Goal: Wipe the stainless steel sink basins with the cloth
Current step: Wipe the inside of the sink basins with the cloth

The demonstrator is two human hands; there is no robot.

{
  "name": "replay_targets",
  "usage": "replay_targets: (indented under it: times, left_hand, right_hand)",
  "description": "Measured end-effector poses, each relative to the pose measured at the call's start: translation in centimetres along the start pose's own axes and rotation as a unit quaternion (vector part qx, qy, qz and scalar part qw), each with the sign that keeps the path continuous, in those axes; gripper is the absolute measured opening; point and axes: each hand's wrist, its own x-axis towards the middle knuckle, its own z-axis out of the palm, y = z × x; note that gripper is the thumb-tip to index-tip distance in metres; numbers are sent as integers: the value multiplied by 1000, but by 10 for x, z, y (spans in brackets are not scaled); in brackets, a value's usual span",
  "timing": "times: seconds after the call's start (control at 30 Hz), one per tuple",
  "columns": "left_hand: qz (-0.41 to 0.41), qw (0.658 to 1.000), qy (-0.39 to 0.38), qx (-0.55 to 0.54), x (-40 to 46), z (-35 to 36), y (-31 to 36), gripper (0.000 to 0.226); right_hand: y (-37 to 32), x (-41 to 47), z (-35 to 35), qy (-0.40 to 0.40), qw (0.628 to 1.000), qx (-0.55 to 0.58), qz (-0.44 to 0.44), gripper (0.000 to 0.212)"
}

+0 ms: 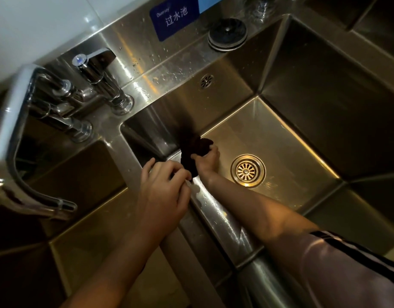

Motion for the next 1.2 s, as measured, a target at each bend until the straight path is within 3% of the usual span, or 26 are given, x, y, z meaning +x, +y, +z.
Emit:
replay_targets:
  times: [0.23, 0.5, 0.7, 0.9, 1.2]
  left_hand:
    - [-6, 1000, -10, 13, 0, 0, -1, 21]
    - [-13, 1000, -15, 15, -1, 1, 1, 25]
    - [-9, 1000, -9, 15, -1, 0, 2, 26]
    - [-6, 1000, -7, 11, 0, 1, 1, 16]
    - [1, 1000, -14, 16, 0, 1, 0, 11]
  right_hand:
    - [-62, -22, 14, -26, 990, 133, -35, 67]
    - [-143, -87, -30, -115, 952, 225, -171, 64]
    - [-126, -82, -47, -90, 961, 207, -158, 58]
    - [-76, -34, -39, 31, 993, 70, -93, 58]
    - [-51, 15, -21, 13, 999, -13, -44, 62]
